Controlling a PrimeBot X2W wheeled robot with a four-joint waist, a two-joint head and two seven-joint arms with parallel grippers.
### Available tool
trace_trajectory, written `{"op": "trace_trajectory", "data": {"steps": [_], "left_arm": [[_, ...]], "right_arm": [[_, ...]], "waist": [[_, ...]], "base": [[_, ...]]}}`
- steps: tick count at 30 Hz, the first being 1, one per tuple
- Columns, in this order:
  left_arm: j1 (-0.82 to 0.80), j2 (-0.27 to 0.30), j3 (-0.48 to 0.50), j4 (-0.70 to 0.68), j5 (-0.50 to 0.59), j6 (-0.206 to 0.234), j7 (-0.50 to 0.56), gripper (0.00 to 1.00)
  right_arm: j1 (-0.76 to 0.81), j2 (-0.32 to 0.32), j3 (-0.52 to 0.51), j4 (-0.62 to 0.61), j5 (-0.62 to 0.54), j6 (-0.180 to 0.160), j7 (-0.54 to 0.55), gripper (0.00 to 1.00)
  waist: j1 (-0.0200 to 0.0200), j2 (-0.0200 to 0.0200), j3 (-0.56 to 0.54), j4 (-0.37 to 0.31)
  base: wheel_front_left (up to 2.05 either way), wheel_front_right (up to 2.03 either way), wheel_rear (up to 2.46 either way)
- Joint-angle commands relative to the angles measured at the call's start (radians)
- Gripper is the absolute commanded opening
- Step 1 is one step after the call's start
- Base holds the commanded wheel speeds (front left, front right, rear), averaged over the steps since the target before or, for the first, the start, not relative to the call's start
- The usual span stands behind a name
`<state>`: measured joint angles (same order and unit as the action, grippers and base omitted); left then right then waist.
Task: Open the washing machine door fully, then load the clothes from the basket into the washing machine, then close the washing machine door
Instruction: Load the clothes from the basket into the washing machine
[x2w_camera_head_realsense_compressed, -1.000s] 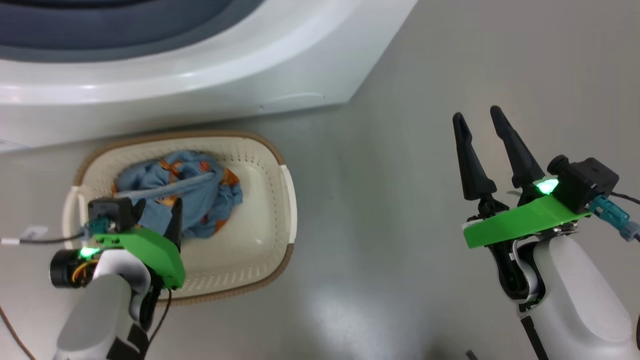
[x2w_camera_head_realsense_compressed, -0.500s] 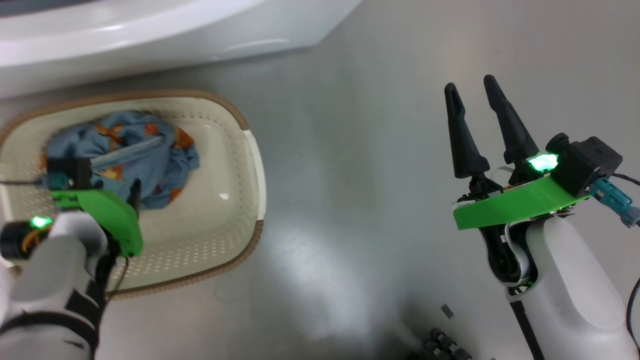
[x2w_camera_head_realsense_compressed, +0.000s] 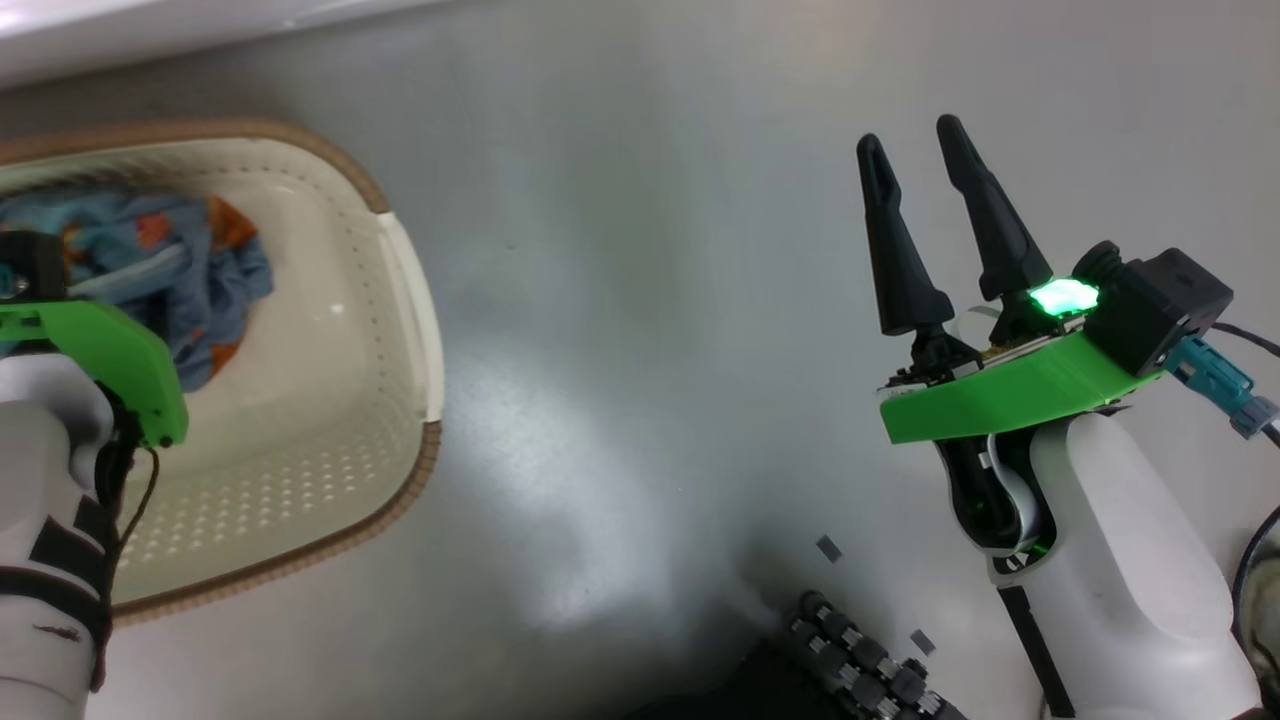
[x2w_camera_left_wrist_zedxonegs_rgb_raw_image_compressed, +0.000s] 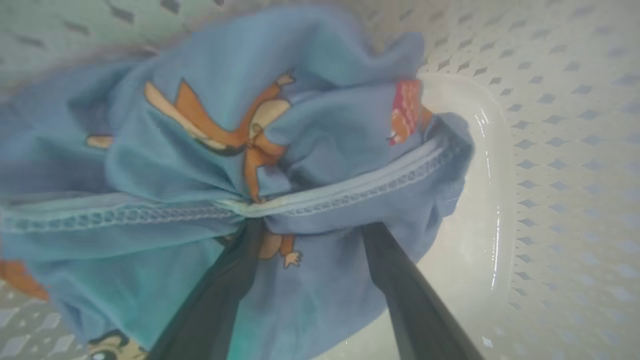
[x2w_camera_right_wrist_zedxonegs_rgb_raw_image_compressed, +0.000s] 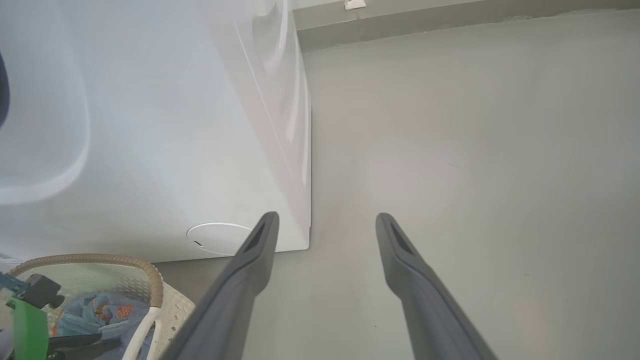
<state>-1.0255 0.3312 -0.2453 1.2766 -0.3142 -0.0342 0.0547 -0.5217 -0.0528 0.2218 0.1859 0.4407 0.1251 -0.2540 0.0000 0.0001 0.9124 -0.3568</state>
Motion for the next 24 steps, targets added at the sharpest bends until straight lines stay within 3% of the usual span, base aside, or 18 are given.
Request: {"op": "trace_trajectory", "data": {"steps": [1, 7, 8, 9, 10, 11, 24], "left_arm": [[0.01, 0.038, 0.013, 0.001, 0.0, 0.012, 0.016, 1.0], [0.016, 0.04, 0.005, 0.01, -0.002, 0.056, 0.12, 1.0], [0.016, 0.039, 0.007, 0.011, -0.006, 0.062, 0.133, 0.95], [0.017, 0.039, 0.008, 0.011, -0.009, 0.067, 0.14, 0.56], [0.017, 0.041, 0.008, 0.011, -0.011, 0.07, 0.141, 0.31], [0.018, 0.042, 0.009, 0.012, -0.013, 0.072, 0.135, 0.0], [0.057, 0.022, 0.016, 0.013, -0.051, 0.017, 0.018, 0.0]], "right_arm": [[0.025, 0.002, 0.017, -0.023, 0.009, 0.006, -0.008, 1.0], [0.034, 0.002, 0.02, -0.022, 0.01, 0.006, -0.008, 1.0], [0.034, 0.002, 0.019, -0.021, 0.01, 0.006, -0.008, 1.0], [0.034, 0.002, 0.019, -0.021, 0.01, 0.006, -0.008, 1.0], [0.033, 0.002, 0.02, -0.021, 0.01, 0.006, -0.008, 1.0], [0.032, 0.002, 0.021, -0.021, 0.011, 0.006, -0.008, 1.0], [0.023, 0.003, 0.025, -0.009, 0.015, 0.006, -0.008, 1.0]], "waist": [[0.0, -0.0001, 0.03, -0.031], [0.0, -0.0001, 0.026, -0.029], [0.0, -0.0001, 0.024, -0.029], [0.0, -0.0001, 0.022, -0.029], [0.0, -0.0001, 0.021, -0.03], [0.0, -0.0001, 0.02, -0.03], [0.0, -0.0001, -0.044, -0.007]], "base": [[0.0, 0.0, 0.0], [0.0, 0.0, 0.0], [0.0, 0.0, 0.0], [0.0, 0.0, 0.0], [0.0, 0.0, 0.0], [0.0, 0.0, 0.0], [0.0, 0.0, 0.0]]}}
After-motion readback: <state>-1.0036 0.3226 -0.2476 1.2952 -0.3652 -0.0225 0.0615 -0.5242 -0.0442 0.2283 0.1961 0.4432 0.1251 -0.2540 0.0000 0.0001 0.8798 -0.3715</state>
